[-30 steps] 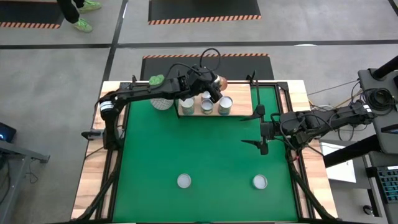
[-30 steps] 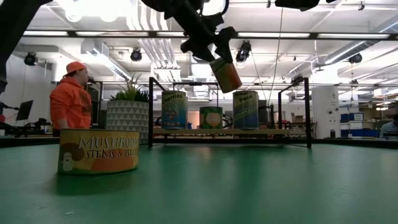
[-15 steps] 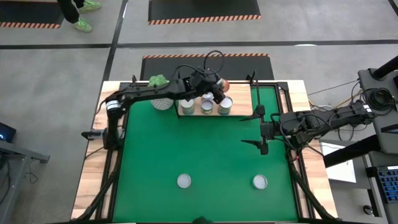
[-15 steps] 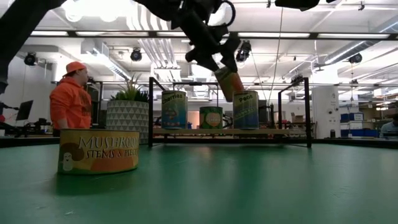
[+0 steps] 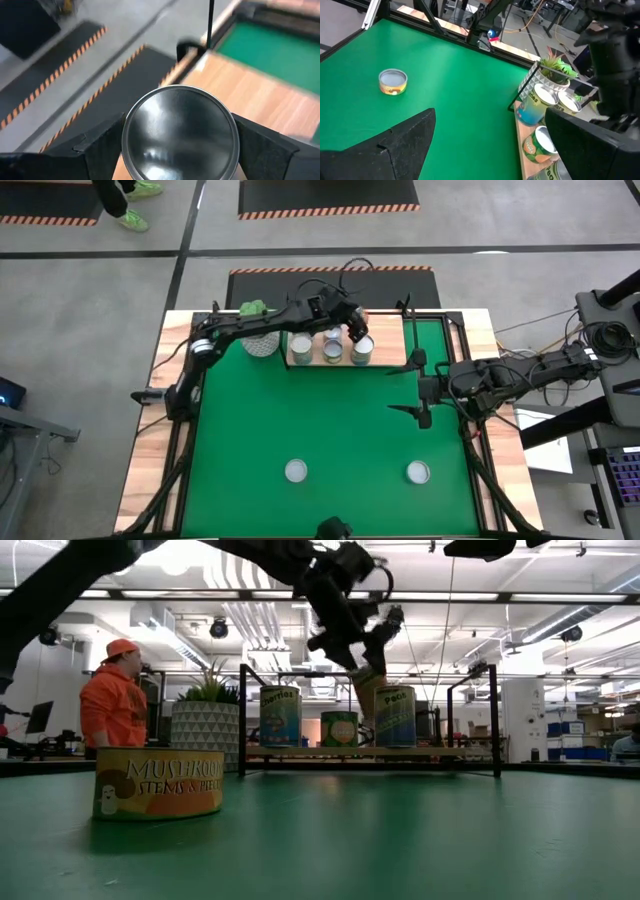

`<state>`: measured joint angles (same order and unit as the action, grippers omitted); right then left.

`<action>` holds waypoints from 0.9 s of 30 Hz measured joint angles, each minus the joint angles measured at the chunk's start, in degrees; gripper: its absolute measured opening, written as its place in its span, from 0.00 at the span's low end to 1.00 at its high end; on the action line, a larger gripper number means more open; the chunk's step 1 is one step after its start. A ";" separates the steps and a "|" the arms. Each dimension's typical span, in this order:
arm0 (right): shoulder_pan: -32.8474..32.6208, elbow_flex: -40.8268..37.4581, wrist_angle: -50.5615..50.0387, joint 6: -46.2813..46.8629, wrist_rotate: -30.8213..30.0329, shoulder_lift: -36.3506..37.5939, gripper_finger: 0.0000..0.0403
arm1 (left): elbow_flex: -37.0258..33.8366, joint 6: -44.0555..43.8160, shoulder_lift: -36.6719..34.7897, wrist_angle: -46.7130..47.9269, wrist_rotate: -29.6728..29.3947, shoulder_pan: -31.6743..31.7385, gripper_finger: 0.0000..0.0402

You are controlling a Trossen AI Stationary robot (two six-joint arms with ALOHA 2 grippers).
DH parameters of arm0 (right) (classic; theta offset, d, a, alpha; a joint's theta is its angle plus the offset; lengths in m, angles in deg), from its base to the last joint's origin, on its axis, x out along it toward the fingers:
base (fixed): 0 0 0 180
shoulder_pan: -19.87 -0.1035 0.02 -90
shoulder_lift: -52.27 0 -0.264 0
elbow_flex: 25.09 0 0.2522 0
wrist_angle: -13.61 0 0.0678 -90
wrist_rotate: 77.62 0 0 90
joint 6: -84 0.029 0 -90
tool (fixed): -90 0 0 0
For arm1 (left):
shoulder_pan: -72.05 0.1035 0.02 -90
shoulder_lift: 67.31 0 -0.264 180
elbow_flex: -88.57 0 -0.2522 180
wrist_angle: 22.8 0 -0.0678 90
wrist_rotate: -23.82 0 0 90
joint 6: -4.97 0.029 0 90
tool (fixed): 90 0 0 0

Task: Pick and place cans onto a shelf
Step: Put the canned pineapple on the shelf

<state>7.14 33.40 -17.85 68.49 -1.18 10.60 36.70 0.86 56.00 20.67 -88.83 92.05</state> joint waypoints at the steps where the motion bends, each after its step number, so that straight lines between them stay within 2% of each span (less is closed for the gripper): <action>1: 0.00 0.00 -0.07 0.33 0.00 0.00 0.90 | 1.69 -0.39 1.13 2.07 0.09 0.03 0.77; 11: 0.00 -0.02 -0.92 1.29 -0.02 0.00 0.90 | 20.44 -0.58 12.13 16.11 0.04 0.07 0.77; 21: 0.00 -0.04 -1.84 2.08 -0.03 -0.02 0.90 | 17.25 -2.54 12.04 15.05 -0.80 0.09 0.78; 27: 0.00 -0.04 -1.78 2.08 -0.02 -0.02 0.90 | 16.84 -2.66 11.98 14.88 -0.78 -0.02 0.84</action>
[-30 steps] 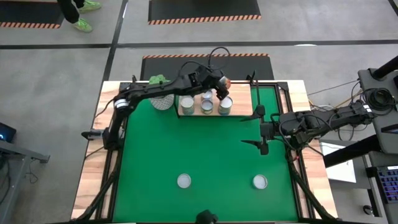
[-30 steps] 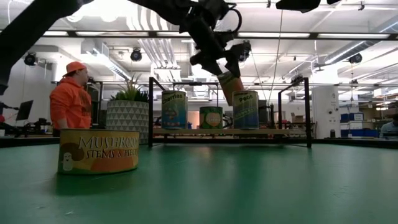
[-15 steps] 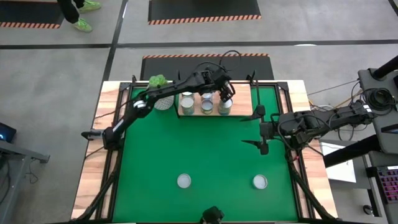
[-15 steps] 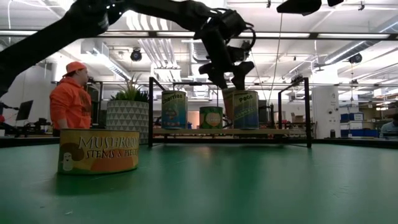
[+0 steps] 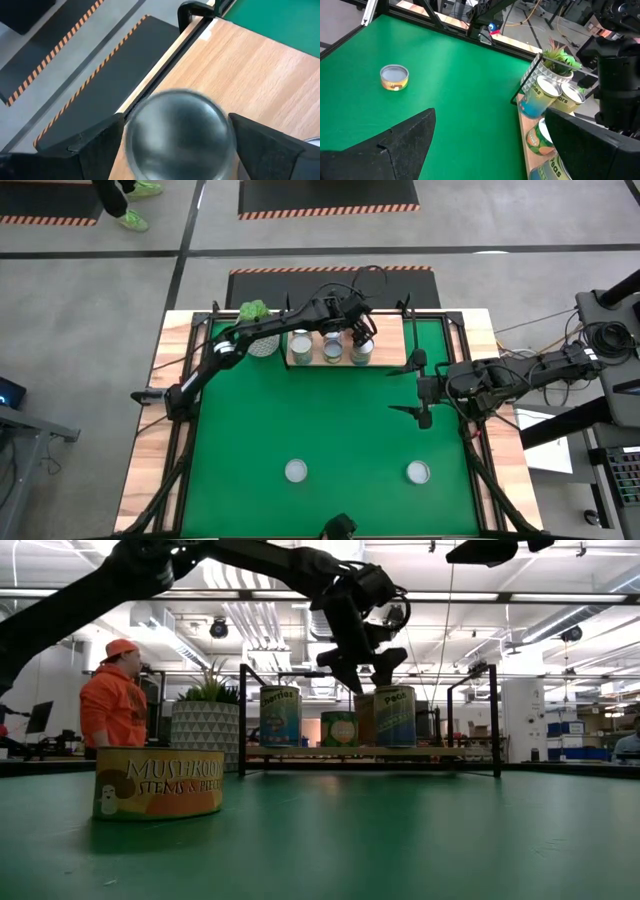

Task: Pick and place cans onto a shelf
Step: Put the canned pineapple on the shelf

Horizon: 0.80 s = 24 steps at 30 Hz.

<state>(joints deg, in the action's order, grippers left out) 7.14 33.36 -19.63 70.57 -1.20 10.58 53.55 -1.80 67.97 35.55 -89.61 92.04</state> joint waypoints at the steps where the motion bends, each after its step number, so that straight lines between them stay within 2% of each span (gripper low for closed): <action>1: 0.00 0.00 0.00 0.00 0.00 0.02 0.90 | 0.00 0.00 0.00 -0.03 -0.02 -0.02 0.84; 11: 0.00 -0.02 0.02 -0.02 0.00 0.00 0.90 | 0.06 0.28 -0.33 0.26 0.01 -0.17 0.86; 16: 0.00 -0.02 0.00 0.29 0.00 0.00 0.90 | 2.41 4.83 -1.62 2.10 -0.01 -1.89 0.86; 21: 0.00 -0.02 0.00 3.41 -0.02 0.00 0.90 | 3.74 11.56 -2.78 4.07 -0.84 -5.66 0.79; 24: 0.00 -0.02 0.01 6.92 -0.10 -0.10 0.90 | 2.93 14.45 -4.22 6.10 -5.64 -8.96 0.72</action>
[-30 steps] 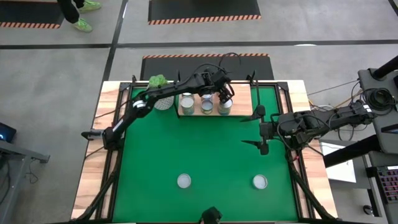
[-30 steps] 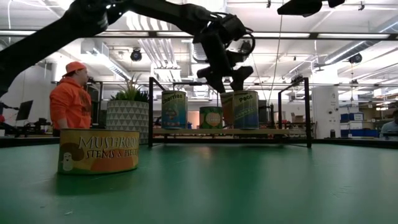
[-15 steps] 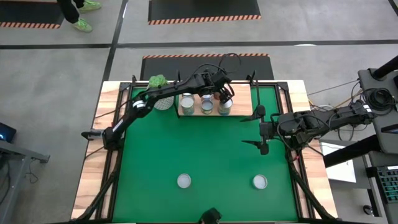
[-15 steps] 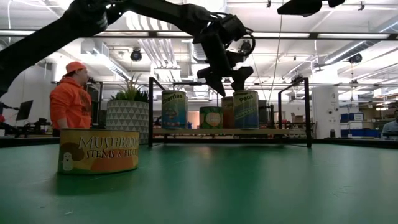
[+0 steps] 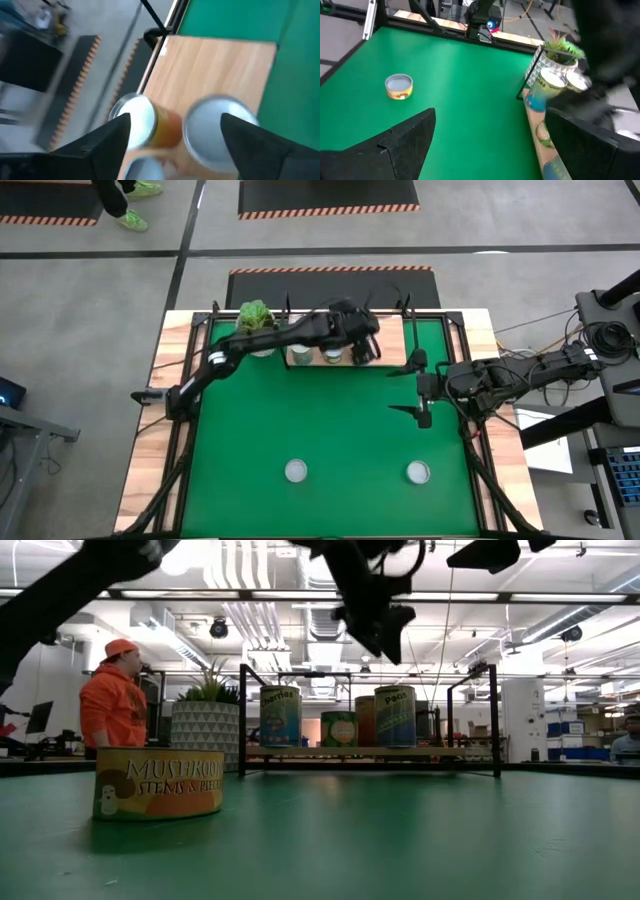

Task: Pick and place cans onto a shelf
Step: Put the canned pineapple on the shelf

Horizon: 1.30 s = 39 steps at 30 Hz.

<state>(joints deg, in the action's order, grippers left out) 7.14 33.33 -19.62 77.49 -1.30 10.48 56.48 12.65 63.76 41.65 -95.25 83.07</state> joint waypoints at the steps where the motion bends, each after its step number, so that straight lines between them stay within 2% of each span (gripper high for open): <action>1: 0.00 -0.03 -0.04 0.88 0.01 -0.03 0.90 | -0.34 0.61 -0.65 1.32 -2.01 -1.05 0.69; 5: 0.02 -0.04 -0.12 3.16 -0.01 -0.46 0.90 | -3.87 1.11 -3.70 5.78 -6.12 -3.69 0.57; 9: 0.02 -0.04 -0.03 4.92 -1.22 -1.72 0.90 | -17.07 0.06 -11.28 1.92 -6.28 -4.30 0.46; 14: 0.02 -0.04 0.79 5.03 -7.02 -4.63 0.90 | -41.09 0.80 -25.97 -17.66 -4.82 -5.37 0.35; 18: 1.57 0.56 5.39 5.51 -18.35 -7.29 0.90 | -55.50 6.14 -35.00 -35.63 0.48 -6.12 0.29; 20: 4.24 2.91 4.90 6.59 -19.15 -8.63 0.88 | -60.69 8.29 -38.08 -42.99 1.02 -6.03 0.26; 22: 7.67 6.02 3.29 7.14 -17.11 -9.99 0.84 | -64.65 11.09 -40.09 -48.75 1.10 -5.33 0.24; 25: 14.45 12.27 -0.69 6.98 -11.39 -12.83 0.74 | -68.22 14.28 -41.03 -55.63 1.16 -4.02 0.21; 28: 22.20 19.29 -5.43 6.09 -6.25 -17.01 0.63 | -68.83 16.30 -40.45 -57.94 3.40 -2.22 0.19; 34: 36.14 33.55 -13.41 0.03 1.07 -28.31 0.39 | -66.89 17.77 -36.83 -57.70 11.14 2.15 0.19; 39: 44.76 44.11 -18.80 -3.40 5.23 -38.19 0.19 | -63.41 16.66 -33.09 -57.55 12.55 4.88 0.19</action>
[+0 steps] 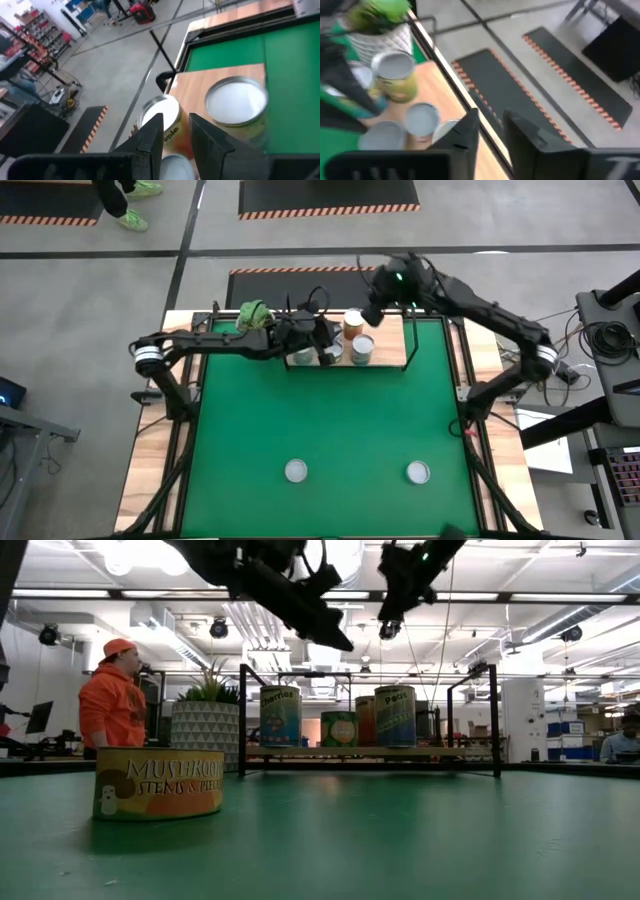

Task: Pick and place cans onto a shelf
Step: Put the canned pineapple on the shelf

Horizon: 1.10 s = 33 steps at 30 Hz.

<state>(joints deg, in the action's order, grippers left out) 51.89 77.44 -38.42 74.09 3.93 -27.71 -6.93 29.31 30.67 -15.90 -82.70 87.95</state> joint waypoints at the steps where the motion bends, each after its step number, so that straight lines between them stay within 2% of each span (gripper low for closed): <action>1: 1.42 1.62 -0.83 -0.86 1.26 -1.88 0.15 | 0.64 -0.33 0.90 0.47 0.02 0.23 0.19; 6: 7.44 7.15 -3.09 -6.28 9.30 -10.35 0.03 | 4.46 -1.31 5.49 1.11 0.26 0.97 0.19; 13: 13.39 12.71 -7.67 -15.00 22.44 -20.80 0.02 | 6.71 -3.03 8.70 2.47 0.92 2.39 0.19; 15: 14.35 14.02 -8.54 -16.59 24.06 -23.21 0.02 | 6.69 -3.94 8.71 3.26 1.93 2.75 0.19; 18: 15.27 15.35 -8.68 -18.15 25.35 -25.89 0.02 | 6.45 -4.87 8.71 3.44 3.06 3.00 0.19; 23: 15.81 16.17 -8.58 -21.13 35.26 -28.61 0.02 | 6.36 -5.54 9.47 3.43 3.89 3.27 0.19; 33: 15.76 15.84 -9.47 -21.22 35.92 -29.27 0.02 | 9.53 -5.89 14.31 3.67 3.69 4.09 0.19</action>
<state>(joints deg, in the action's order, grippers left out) 67.66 93.29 -47.89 52.87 39.84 -56.98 2.59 23.42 44.98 -12.23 -79.00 92.04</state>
